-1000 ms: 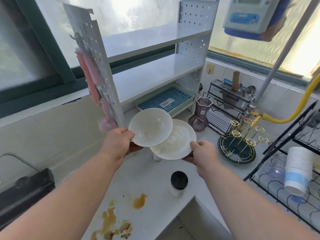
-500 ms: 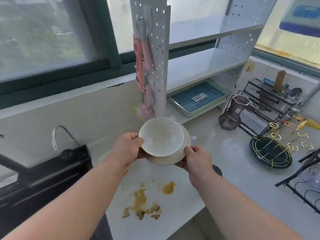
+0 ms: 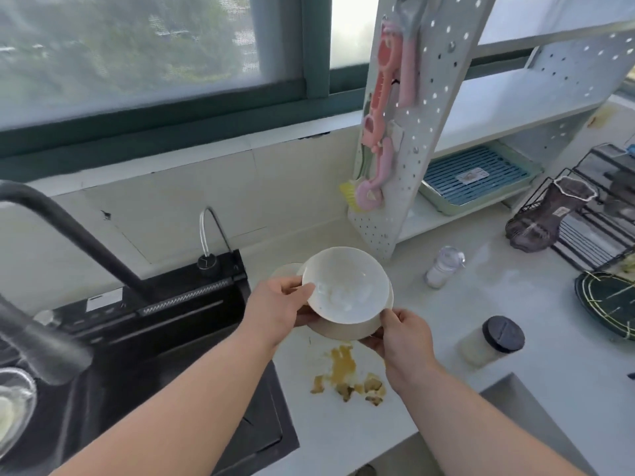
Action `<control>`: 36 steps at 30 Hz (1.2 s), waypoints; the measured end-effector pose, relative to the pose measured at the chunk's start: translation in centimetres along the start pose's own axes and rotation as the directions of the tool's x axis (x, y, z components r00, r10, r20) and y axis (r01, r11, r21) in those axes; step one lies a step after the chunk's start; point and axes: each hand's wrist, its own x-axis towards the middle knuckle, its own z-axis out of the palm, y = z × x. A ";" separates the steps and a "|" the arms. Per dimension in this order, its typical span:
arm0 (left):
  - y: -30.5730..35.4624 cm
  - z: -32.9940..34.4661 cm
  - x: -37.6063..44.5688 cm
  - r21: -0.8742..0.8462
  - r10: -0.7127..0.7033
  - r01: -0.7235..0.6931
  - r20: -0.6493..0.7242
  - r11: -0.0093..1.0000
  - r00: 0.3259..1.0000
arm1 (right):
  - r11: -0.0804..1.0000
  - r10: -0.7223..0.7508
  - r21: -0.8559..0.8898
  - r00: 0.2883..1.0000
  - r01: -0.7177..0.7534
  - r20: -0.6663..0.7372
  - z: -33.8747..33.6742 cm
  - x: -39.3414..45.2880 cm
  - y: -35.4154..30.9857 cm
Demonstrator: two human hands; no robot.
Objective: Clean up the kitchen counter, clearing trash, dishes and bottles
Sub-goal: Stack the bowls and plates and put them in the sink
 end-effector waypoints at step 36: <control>3.6 0.3 -2.4 0.262 -0.054 0.111 -0.215 0.959 0.975 | 0.978 0.051 -0.208 0.981 -0.011 0.188 -4.0 2.6 1.2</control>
